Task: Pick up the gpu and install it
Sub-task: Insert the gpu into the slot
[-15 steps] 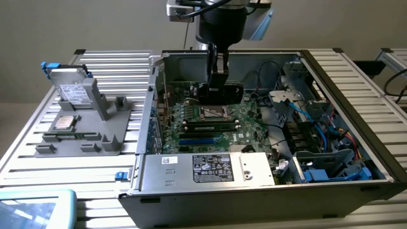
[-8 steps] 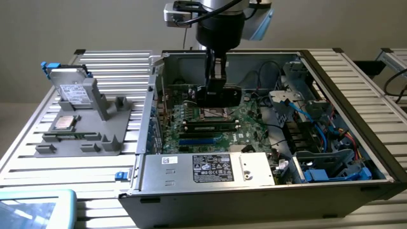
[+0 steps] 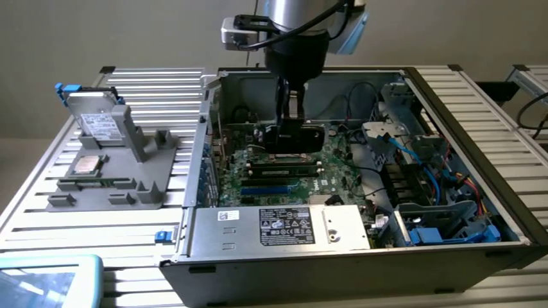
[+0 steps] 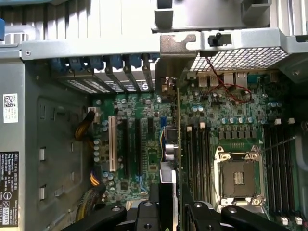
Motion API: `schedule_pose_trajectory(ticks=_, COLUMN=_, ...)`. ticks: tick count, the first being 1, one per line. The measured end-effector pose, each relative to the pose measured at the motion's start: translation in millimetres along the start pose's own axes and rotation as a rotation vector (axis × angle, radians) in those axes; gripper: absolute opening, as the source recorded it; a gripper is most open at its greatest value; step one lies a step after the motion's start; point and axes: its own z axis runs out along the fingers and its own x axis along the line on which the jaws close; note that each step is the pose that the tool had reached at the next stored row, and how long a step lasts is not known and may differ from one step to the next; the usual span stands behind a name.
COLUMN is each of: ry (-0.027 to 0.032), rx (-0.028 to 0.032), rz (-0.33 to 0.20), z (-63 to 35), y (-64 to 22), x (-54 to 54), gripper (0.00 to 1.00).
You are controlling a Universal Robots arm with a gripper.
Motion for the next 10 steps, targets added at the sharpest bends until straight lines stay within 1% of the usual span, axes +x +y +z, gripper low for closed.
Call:
schedule_pose_trajectory(ticks=3, ry=0.0002, rx=-0.0001, rz=0.000, z=5.4, y=-0.3, x=1.7, gripper=0.27)
schedule_pose_trajectory(ticks=10, ry=-0.0001, rx=0.0000, rz=0.000, z=18.4, y=-0.9, x=1.8, gripper=0.27)
